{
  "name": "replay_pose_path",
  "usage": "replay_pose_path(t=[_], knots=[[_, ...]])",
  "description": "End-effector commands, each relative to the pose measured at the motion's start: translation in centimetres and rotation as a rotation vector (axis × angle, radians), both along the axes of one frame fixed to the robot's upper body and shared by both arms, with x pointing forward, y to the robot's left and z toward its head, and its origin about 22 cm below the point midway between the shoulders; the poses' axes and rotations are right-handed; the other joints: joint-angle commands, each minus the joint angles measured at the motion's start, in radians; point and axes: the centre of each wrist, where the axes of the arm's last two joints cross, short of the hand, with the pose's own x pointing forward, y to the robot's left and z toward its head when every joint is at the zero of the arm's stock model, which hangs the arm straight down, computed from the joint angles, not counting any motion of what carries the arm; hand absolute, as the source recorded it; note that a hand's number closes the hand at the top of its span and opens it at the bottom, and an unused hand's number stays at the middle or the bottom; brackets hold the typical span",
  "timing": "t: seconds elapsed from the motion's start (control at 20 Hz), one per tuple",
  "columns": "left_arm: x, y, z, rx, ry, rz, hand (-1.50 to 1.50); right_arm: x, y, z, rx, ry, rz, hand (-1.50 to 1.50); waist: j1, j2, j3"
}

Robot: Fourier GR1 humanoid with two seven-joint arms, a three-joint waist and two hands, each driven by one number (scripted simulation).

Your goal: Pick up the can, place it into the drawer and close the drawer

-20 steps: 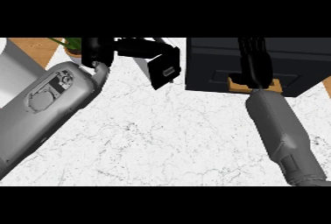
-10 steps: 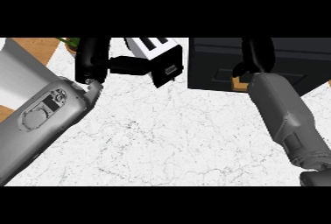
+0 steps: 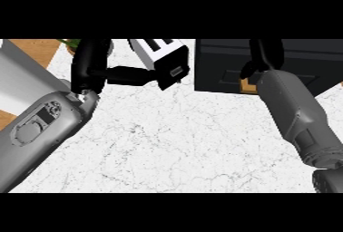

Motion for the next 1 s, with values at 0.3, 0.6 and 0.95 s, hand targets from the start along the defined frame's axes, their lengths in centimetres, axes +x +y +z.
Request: replay_pose_path(t=[0.3,0.6,0.95], knots=[[-0.4,0.9,-0.9,-0.014,0.016,0.014,-1.50,1.1,5.4,3.1,0.416,-0.112,0.130,-1.50,0.015,-0.003,0.004],[-1.3,1.8,-1.3,-0.004,0.013,0.021,-1.50,1.3,5.1,3.5,0.633,-0.104,0.184,-1.50,0.000,-0.014,0.002],[-2.4,2.4,-2.5,-0.011,0.019,0.052,-1.50,1.5,5.0,3.9,0.843,-0.086,0.218,-1.50,-0.024,-0.023,0.000]])
